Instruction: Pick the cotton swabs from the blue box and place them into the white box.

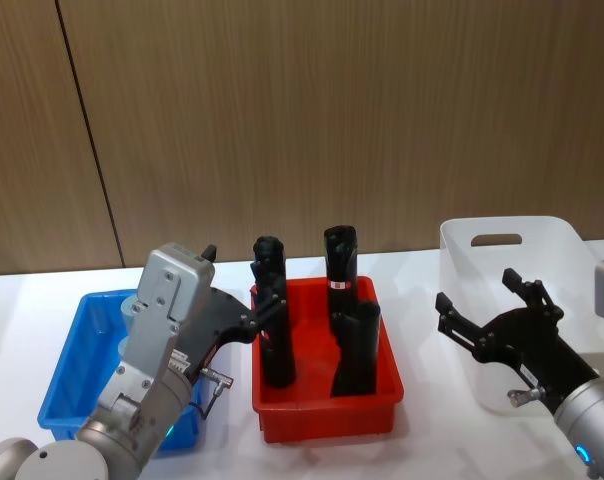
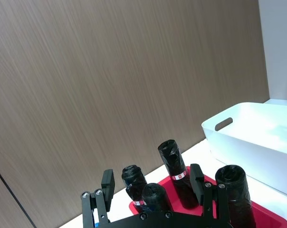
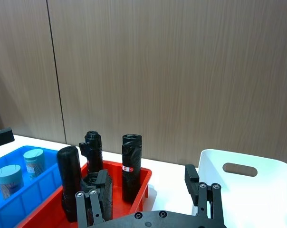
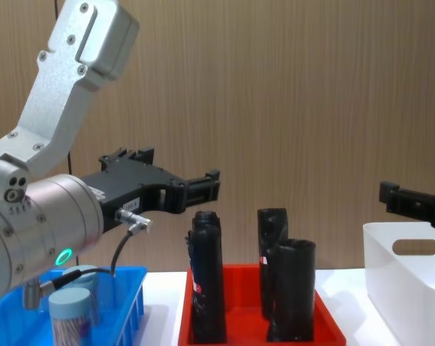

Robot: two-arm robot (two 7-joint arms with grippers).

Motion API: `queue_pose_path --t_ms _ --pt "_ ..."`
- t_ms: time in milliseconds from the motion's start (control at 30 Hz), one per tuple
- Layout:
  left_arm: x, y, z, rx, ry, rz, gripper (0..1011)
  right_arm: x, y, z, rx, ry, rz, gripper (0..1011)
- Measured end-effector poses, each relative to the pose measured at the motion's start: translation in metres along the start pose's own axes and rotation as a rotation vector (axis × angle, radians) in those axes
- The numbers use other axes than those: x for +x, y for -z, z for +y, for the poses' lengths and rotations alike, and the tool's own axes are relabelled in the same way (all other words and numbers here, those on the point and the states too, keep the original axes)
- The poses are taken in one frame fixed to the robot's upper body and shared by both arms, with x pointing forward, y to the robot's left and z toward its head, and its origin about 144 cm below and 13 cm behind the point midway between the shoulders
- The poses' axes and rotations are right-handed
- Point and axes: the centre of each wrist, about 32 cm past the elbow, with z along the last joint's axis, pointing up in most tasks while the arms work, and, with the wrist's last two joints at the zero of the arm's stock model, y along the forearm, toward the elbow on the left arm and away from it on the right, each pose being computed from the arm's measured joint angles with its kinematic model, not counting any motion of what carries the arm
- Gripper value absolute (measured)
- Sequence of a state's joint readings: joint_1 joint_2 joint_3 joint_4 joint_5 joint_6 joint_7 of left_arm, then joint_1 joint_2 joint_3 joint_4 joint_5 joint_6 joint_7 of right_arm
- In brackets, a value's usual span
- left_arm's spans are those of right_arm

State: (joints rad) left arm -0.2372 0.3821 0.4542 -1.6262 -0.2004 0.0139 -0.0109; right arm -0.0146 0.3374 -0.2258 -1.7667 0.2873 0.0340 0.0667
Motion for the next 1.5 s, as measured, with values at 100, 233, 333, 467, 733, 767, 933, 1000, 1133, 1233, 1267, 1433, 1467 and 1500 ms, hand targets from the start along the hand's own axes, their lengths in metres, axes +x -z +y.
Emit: queue_pose_path --t_ms 100,233,333,467,733,767,933,1000,1133,1233,1267,1433,1467,1500 --pt "0.0 0.0 0.0 0.0 0.0 0.0 1003 0.0 0.0 0.0 0.0 0.0 0.0 1002" --pt "0.0 0.0 0.0 0.0 0.0 0.0 1003 0.0 0.0 0.0 0.0 0.0 0.0 1002" --pt "0.0 0.0 0.0 0.0 0.0 0.0 1003 0.0 0.0 0.0 0.0 0.0 0.0 1002" --pt "0.0 0.0 0.0 0.0 0.0 0.0 1003 0.0 0.0 0.0 0.0 0.0 0.0 1002" --pt "0.0 0.0 0.0 0.0 0.0 0.0 1003 0.0 0.0 0.0 0.0 0.0 0.0 1002" --pt "0.0 0.0 0.0 0.0 0.0 0.0 1003 0.0 0.0 0.0 0.0 0.0 0.0 1002" --pt "0.0 0.0 0.0 0.0 0.0 0.0 1003 0.0 0.0 0.0 0.0 0.0 0.0 1002" --pt "0.0 0.0 0.0 0.0 0.0 0.0 1003 0.0 0.0 0.0 0.0 0.0 0.0 1002" --pt "0.0 0.0 0.0 0.0 0.0 0.0 1003 0.0 0.0 0.0 0.0 0.0 0.0 1002" --pt "0.0 0.0 0.0 0.0 0.0 0.0 1003 0.0 0.0 0.0 0.0 0.0 0.0 1002" --pt "0.0 0.0 0.0 0.0 0.0 0.0 1003 0.0 0.0 0.0 0.0 0.0 0.0 1002" --pt "0.0 0.0 0.0 0.0 0.0 0.0 1003 0.0 0.0 0.0 0.0 0.0 0.0 1002" --pt "0.0 0.0 0.0 0.0 0.0 0.0 1003 0.0 0.0 0.0 0.0 0.0 0.0 1002" --pt "0.0 0.0 0.0 0.0 0.0 0.0 1003 0.0 0.0 0.0 0.0 0.0 0.0 1002"
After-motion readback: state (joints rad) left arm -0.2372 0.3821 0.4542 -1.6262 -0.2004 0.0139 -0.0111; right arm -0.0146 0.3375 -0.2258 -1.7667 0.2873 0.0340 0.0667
